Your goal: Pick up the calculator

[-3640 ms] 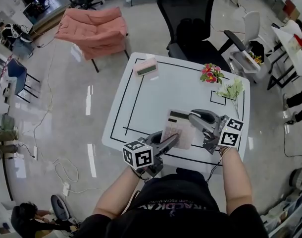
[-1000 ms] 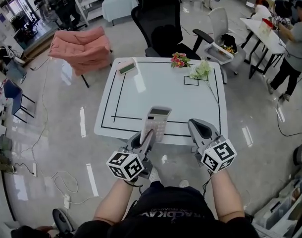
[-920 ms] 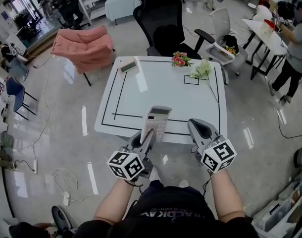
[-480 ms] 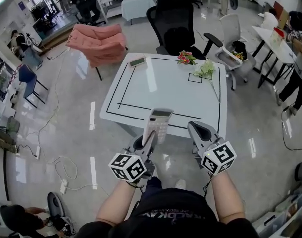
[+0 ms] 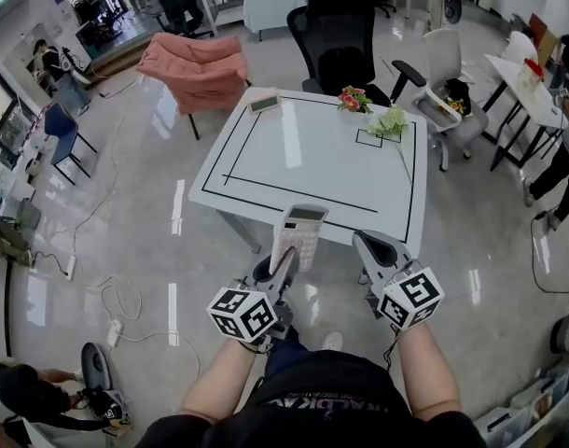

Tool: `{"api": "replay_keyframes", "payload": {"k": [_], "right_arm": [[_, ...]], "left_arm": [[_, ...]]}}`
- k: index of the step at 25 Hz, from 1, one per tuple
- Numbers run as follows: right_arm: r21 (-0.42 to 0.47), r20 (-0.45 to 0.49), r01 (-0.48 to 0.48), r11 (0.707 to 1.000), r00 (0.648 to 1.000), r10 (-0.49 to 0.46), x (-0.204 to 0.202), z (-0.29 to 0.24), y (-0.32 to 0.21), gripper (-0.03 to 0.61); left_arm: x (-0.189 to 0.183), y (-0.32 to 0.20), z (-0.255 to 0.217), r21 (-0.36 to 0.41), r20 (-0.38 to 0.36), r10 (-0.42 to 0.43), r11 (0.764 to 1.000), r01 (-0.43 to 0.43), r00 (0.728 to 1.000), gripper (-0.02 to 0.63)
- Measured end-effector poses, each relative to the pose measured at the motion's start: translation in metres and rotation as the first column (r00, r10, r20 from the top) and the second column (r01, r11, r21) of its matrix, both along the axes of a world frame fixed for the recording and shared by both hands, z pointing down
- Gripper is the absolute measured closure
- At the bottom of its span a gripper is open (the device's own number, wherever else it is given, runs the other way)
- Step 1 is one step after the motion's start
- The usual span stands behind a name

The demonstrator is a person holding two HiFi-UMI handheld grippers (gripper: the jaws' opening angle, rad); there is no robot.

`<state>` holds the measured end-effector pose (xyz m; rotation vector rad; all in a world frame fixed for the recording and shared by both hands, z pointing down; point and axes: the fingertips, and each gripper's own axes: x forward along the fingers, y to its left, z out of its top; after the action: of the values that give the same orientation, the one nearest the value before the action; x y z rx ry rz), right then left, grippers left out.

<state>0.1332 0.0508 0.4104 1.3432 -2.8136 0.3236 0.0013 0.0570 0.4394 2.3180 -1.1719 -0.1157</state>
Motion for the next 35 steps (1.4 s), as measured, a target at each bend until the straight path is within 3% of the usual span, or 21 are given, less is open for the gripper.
{"api": "replay_keyframes", "payload": {"k": [35], "right_arm": [[0.028,0.029,0.035,0.999,0.999,-0.036,0.012,-0.007,0.022,0.577]], "left_arm": [[0.025,0.015,-0.015,0.034,0.02,-0.001,0.999,0.0,1.0,0.548]]}}
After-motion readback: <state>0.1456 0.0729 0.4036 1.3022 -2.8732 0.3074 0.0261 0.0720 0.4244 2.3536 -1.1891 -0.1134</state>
